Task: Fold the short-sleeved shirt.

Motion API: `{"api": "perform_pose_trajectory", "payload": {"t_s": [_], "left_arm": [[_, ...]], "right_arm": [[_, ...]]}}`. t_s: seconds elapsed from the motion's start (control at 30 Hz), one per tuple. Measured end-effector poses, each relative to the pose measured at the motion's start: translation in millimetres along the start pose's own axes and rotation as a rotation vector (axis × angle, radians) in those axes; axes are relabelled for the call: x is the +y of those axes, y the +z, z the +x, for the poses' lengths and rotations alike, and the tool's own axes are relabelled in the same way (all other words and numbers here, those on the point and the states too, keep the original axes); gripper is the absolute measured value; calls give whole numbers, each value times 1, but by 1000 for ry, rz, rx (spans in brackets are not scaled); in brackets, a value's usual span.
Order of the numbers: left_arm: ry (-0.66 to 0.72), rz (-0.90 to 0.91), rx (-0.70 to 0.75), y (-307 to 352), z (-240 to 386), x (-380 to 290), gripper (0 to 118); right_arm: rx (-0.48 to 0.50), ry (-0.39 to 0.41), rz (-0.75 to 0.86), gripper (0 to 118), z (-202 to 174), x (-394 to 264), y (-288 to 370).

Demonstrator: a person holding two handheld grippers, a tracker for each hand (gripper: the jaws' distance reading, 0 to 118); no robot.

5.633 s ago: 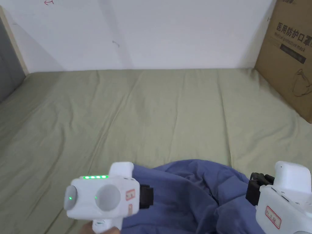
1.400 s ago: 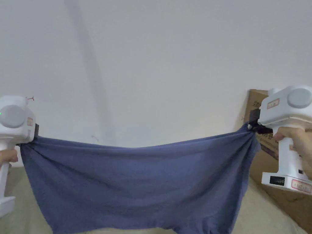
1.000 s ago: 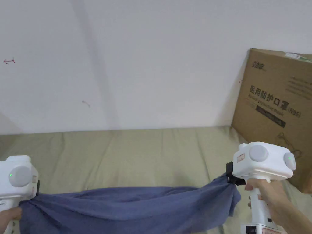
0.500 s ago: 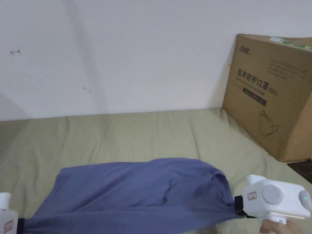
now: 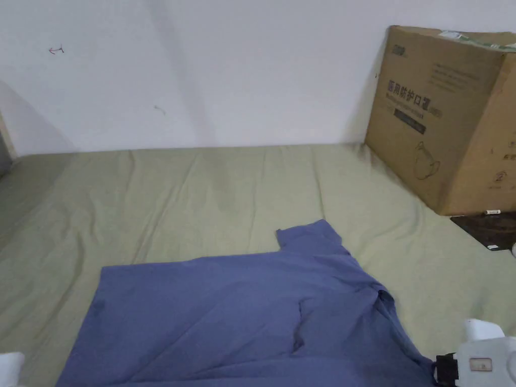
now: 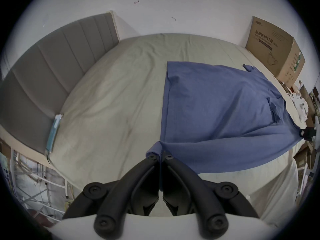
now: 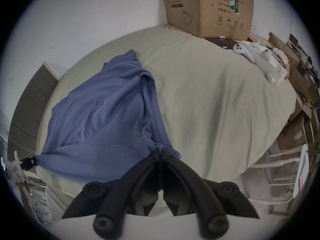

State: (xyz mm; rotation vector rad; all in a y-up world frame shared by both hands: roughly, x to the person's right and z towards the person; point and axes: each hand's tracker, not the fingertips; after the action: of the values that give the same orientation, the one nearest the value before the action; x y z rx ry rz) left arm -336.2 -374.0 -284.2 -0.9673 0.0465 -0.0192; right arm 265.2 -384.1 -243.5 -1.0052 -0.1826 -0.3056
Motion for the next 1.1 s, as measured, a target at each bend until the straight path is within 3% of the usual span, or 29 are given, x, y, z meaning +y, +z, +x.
{"api": "perform_pose_trajectory", "payload": {"t_s": [0.1,0.13,0.17,0.2,0.23,0.27,0.4,0.47,0.5,0.53,0.57,0.6,0.7,0.93,1.1], "left_arm": [[-11,19,-2,7,-1,-9,2],[-13,15,1,9,-2,-7,9],[-20,3,11,12,-2,-4,32],[-22,15,11,17,-3,-2,47],[-15,46,-2,23,-2,0,55],[-10,64,-14,28,-3,4,61],[23,113,-39,53,3,15,91],[30,134,-77,57,5,15,86],[32,125,-86,58,10,13,77],[34,118,-93,57,11,10,57],[28,109,-100,54,13,6,16],[29,97,-95,50,14,1,0],[37,48,-107,44,15,-10,0],[52,42,-101,28,9,0,0],[38,41,-103,14,18,38,0]], "right_arm": [[24,-11,9,2,-2,-13,7],[23,-3,20,4,-4,-14,9],[6,13,28,19,-8,-12,12],[-36,39,41,40,-13,-10,15],[-43,67,49,61,-17,-9,18],[-33,94,65,74,-23,-8,23],[24,135,118,74,-43,3,41],[48,154,137,73,-52,5,44],[72,172,137,67,-58,1,47],[78,177,138,53,-64,-2,49],[82,185,149,21,-63,-5,44],[77,191,154,4,-68,-11,42],[64,196,124,3,-71,-22,31],[87,126,72,0,-65,-11,10],[71,154,79,0,-75,18,-6]]}}
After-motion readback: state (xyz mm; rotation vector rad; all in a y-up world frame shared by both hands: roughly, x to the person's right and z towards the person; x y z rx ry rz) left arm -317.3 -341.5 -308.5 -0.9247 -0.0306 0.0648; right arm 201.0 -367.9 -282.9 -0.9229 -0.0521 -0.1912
